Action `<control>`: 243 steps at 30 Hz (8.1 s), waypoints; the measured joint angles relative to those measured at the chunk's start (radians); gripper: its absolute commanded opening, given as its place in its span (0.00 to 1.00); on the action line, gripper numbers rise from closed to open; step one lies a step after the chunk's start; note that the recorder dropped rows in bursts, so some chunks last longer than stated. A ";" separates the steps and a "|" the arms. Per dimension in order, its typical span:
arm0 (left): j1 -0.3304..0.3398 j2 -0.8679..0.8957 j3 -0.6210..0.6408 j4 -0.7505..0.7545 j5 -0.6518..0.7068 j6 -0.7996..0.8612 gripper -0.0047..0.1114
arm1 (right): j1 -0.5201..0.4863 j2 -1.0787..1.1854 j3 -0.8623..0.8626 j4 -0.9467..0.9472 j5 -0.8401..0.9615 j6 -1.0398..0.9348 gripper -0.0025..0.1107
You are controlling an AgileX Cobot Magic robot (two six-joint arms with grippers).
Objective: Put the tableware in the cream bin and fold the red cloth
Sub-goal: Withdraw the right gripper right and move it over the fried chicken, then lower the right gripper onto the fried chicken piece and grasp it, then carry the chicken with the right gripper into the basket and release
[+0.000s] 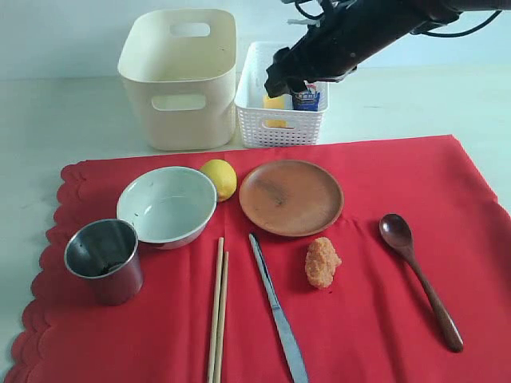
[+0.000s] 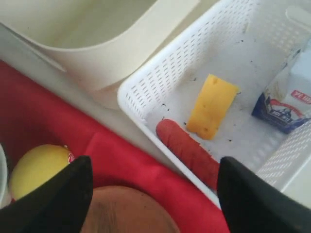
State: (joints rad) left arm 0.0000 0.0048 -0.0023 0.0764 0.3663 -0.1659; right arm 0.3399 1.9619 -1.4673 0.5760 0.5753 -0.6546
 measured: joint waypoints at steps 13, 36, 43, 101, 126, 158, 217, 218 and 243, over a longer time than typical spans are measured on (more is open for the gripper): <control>0.000 0.000 0.000 0.000 0.000 0.000 0.04 | 0.000 -0.085 0.000 -0.188 0.249 0.279 0.61; 0.000 0.000 0.000 0.000 0.000 0.000 0.04 | 0.000 -0.589 0.402 -0.354 0.424 0.448 0.59; 0.000 0.000 0.000 0.000 0.000 0.000 0.04 | 0.000 -0.626 0.448 -0.348 0.364 0.446 0.59; 0.000 0.000 0.000 0.000 0.000 0.000 0.04 | 0.124 -0.297 0.451 -0.366 0.234 0.481 0.59; 0.000 0.000 0.000 0.000 0.000 0.000 0.04 | 0.205 -0.110 0.428 -0.366 0.238 0.519 0.59; 0.000 0.000 0.000 0.000 0.000 0.000 0.04 | 0.205 -0.045 0.403 -0.359 0.212 0.542 0.02; 0.000 0.000 0.000 0.000 0.000 0.000 0.04 | 0.041 0.043 -0.176 -0.615 0.022 0.559 0.02; 0.000 0.000 0.000 0.000 0.000 0.000 0.04 | 0.035 0.071 -0.197 -0.611 0.016 0.559 0.02; 0.000 0.000 0.000 0.000 0.000 0.000 0.04 | 0.033 0.330 -0.374 -0.576 -0.008 0.547 0.46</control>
State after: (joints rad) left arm 0.0000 0.0048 -0.0023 0.0764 0.3663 -0.1659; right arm 0.3728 2.2922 -1.8412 0.0000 0.5677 -0.1075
